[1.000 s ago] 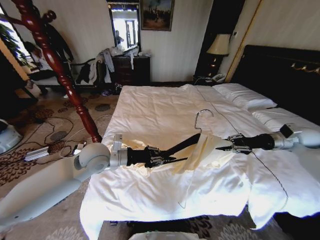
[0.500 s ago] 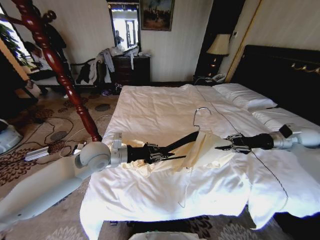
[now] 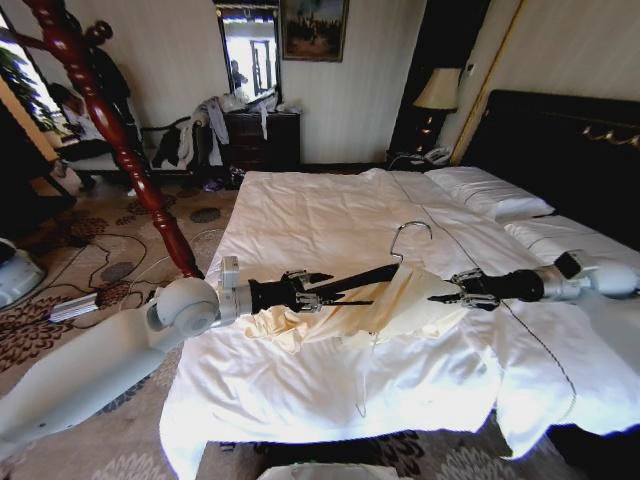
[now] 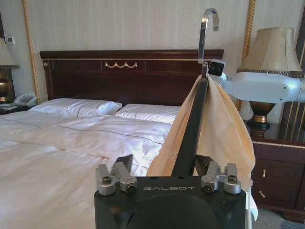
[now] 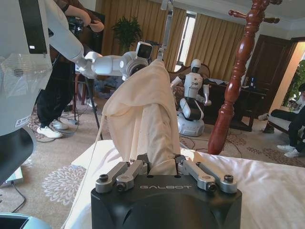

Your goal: Pick up the clothes from the bed and hang them on the clothes hanger.

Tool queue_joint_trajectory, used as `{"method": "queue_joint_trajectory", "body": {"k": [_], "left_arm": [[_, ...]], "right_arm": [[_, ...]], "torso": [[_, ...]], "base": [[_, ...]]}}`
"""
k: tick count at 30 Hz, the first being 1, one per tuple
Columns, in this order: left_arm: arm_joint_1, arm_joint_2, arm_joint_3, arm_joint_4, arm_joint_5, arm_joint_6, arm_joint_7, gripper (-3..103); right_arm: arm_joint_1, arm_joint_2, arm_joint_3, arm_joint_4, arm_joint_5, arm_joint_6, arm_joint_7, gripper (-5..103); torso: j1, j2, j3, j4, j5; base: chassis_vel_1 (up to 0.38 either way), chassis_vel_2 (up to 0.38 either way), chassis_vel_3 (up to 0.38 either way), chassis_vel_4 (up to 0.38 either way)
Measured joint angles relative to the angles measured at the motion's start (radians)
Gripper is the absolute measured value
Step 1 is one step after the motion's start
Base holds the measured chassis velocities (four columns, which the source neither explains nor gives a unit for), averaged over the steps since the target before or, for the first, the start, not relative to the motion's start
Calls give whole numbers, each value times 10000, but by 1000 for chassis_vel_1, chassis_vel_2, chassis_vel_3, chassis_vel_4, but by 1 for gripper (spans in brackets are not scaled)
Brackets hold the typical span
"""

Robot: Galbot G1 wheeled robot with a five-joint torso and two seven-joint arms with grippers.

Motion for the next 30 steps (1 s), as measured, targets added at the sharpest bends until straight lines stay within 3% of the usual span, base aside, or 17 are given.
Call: {"method": "queue_joint_trajectory", "body": {"k": [1,4,7,14,16,17,18,20,21,22,23,25,27,28,30], "left_arm": [[0,0,0,0,0,0,0,73],[-5,-41,-246,34,-44,-49,-30,89],[41,-70,-692,77,-215,-189,-79,98],[411,-90,-1817,-52,-982,-612,-221,100],[548,-162,-2269,-35,-1531,-714,-697,100],[609,-221,-2434,131,-1760,-689,-1426,100],[609,-221,-2434,131,-1760,-689,-1426,100],[690,-310,-2436,446,-1874,-479,-2713,102],[1253,-500,-2210,1093,-1788,473,-5699,99],[1253,-500,-2210,1093,-1788,473,-5699,99],[1599,-558,-2197,1298,-1442,654,-6488,99],[2356,-589,-2245,1535,-521,708,-6943,99],[3331,-589,-2490,1628,647,176,-6602,99],[3331,-589,-2490,1628,647,176,-6602,99],[4431,-737,-2934,1645,2145,-869,-5494,97]], "right_arm": [[0,0,0,0,0,0,0,21],[29,-1,0,-36,19,1,0,21],[25,-10,0,-73,23,1,4,21],[29,74,0,-286,-55,2,-10,21],[-22,128,44,-302,-105,4,-8,21],[-70,137,88,-232,-108,14,-5,21],[-70,137,88,-232,-108,14,-5,21],[-133,124,193,86,-77,25,-5,21],[-93,18,443,869,164,22,-4,21],[-93,18,443,869,164,22,-4,21],[14,3,484,1018,207,11,-4,21],[226,-8,497,1105,336,-10,-4,21],[444,6,495,1053,425,-23,-2,21],[444,6,495,1053,425,-23,-2,21],[589,65,481,911,446,-25,-1,21]], "torso": [[0,0,0,0,0],[1,0,0,0,0],[1,0,0,0,0],[0,0,0,0,0],[0,0,0,1,1],[0,0,0,-1,3],[0,0,0,-1,3],[0,0,0,-1,2],[0,0,0,-1,-2],[0,0,0,-1,-2],[0,1,0,-1,-3],[1,-1,1,1,-4],[1,0,0,1,-3],[1,0,0,1,-3],[0,0,0,5,-3]], "base": [[0,0,0,0],[0,0,0,0],[0,0,0,0],[0,0,0,0],[0,0,0,0],[0,0,0,0],[0,0,0,0],[0,0,0,0],[0,0,0,0],[0,0,0,0],[0,0,0,0],[0,0,0,0],[0,0,0,0],[0,0,0,0],[0,0,0,0]]}}
